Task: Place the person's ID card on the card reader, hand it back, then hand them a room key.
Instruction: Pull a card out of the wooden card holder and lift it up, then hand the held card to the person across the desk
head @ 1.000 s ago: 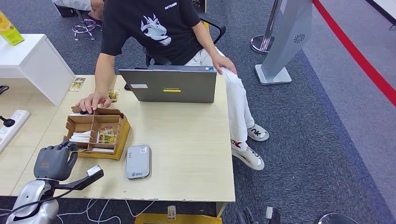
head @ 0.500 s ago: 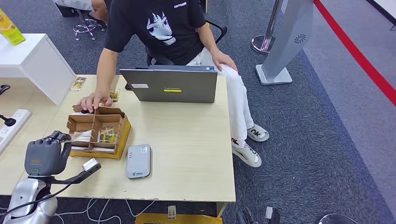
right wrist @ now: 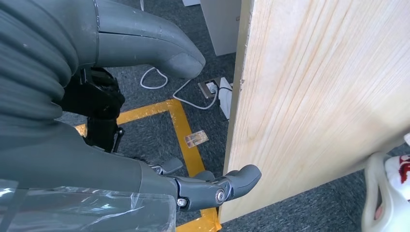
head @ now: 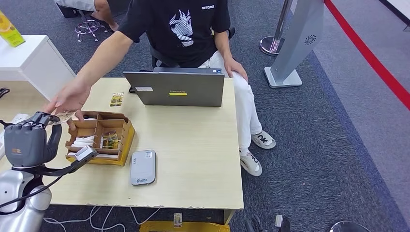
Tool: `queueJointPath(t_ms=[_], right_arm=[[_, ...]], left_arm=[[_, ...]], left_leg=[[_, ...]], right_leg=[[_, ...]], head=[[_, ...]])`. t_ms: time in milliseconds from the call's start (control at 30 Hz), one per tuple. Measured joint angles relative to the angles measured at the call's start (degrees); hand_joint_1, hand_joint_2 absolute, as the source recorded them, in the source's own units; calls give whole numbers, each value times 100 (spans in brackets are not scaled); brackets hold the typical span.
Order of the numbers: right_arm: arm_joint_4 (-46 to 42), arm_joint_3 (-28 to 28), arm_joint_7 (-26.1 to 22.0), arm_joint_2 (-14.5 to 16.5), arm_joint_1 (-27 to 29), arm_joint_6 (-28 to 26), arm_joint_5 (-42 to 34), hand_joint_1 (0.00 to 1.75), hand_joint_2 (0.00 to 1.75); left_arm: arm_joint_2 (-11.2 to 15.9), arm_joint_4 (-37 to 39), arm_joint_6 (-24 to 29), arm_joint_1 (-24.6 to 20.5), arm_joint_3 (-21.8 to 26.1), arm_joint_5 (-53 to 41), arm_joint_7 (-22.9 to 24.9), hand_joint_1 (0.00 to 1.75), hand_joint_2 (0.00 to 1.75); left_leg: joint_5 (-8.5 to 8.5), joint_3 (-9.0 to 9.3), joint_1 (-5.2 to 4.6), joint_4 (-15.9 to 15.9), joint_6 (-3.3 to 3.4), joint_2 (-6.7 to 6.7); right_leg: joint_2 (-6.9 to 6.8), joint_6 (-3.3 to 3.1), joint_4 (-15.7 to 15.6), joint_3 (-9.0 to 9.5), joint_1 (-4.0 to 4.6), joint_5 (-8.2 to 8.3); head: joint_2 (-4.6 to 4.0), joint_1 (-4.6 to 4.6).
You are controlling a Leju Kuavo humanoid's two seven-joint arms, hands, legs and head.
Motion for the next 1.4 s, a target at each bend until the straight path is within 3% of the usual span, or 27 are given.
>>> queueJointPath(t_ms=[1300, 1333, 1400], right_arm=[[2, -2, -2, 0, 2, 0, -3, 0, 175], [2, -2, -2, 0, 2, 0, -3, 0, 175], [2, -2, -2, 0, 2, 0, -3, 0, 175]], left_arm=[[-2, -70, -15, -105, 23, 33, -9, 175, 175], [-2, -70, -15, -105, 23, 33, -9, 151, 175], [-2, -70, -15, -104, 23, 33, -9, 64, 175]], left_leg=[[-12, 0, 0, -1, -2, 28], [-12, 0, 0, -1, -2, 28], [-12, 0, 0, -1, -2, 28]], right_leg=[[28, -1, 0, -12, 0, 0], [28, 0, 0, -12, 0, 0], [28, 0, 0, -12, 0, 0]], head=[[0, 1], [0, 1], [0, 1]])
